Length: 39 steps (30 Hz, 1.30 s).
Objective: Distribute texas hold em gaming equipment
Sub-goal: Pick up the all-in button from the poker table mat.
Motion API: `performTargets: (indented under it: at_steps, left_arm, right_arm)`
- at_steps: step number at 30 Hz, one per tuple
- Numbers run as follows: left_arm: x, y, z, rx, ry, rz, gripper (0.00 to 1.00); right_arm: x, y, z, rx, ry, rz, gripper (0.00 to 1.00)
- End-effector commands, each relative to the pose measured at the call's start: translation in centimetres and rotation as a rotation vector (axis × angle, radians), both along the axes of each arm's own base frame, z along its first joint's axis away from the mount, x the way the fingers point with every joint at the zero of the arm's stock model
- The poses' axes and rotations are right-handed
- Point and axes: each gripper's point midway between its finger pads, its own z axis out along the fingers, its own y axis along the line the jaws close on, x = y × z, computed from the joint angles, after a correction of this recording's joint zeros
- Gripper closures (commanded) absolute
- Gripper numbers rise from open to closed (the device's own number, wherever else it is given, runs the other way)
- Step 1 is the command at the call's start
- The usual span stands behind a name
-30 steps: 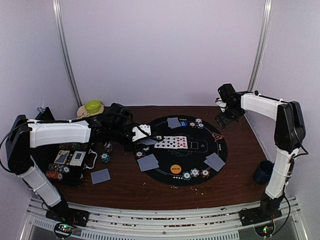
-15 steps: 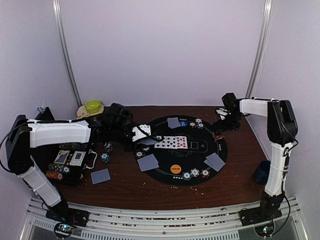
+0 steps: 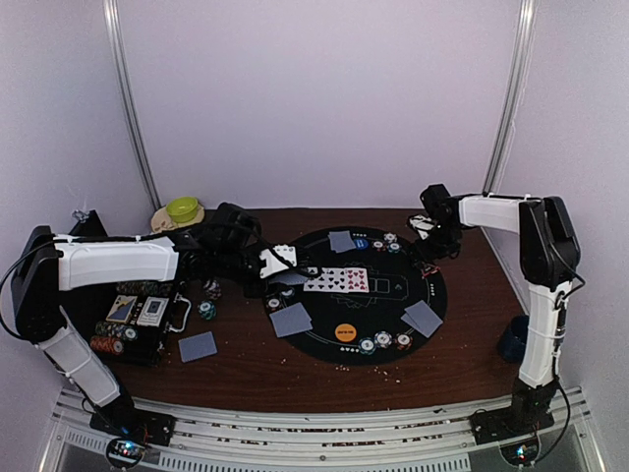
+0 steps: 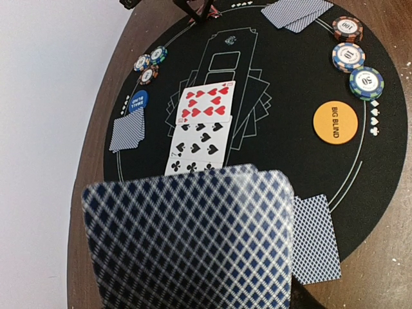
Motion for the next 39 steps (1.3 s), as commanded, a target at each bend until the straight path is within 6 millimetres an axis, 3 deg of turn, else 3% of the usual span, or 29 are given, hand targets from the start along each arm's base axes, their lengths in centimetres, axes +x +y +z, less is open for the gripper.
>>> performTargets:
  at_steps: [1,32,39]
  left_arm:
    - [0.5,-0.6,1.1,-0.042,-0.026,-0.001,0.45]
    - [0.5,-0.6,1.0,-0.039,-0.028,-0.001,0.45]
    - [0.4,-0.6,1.0,-0.04,-0.028,-0.001,0.45]
  right_arm:
    - [-0.5,-1.4,-1.2,-0.055,0.028,-0.047,0.06]
    - [-1.6,-1.7,-3.6,0.034,0.128,-0.097,0.23]
    - [-1.7,-1.7,-4.1,0.036,0.141,-0.098,0.32]
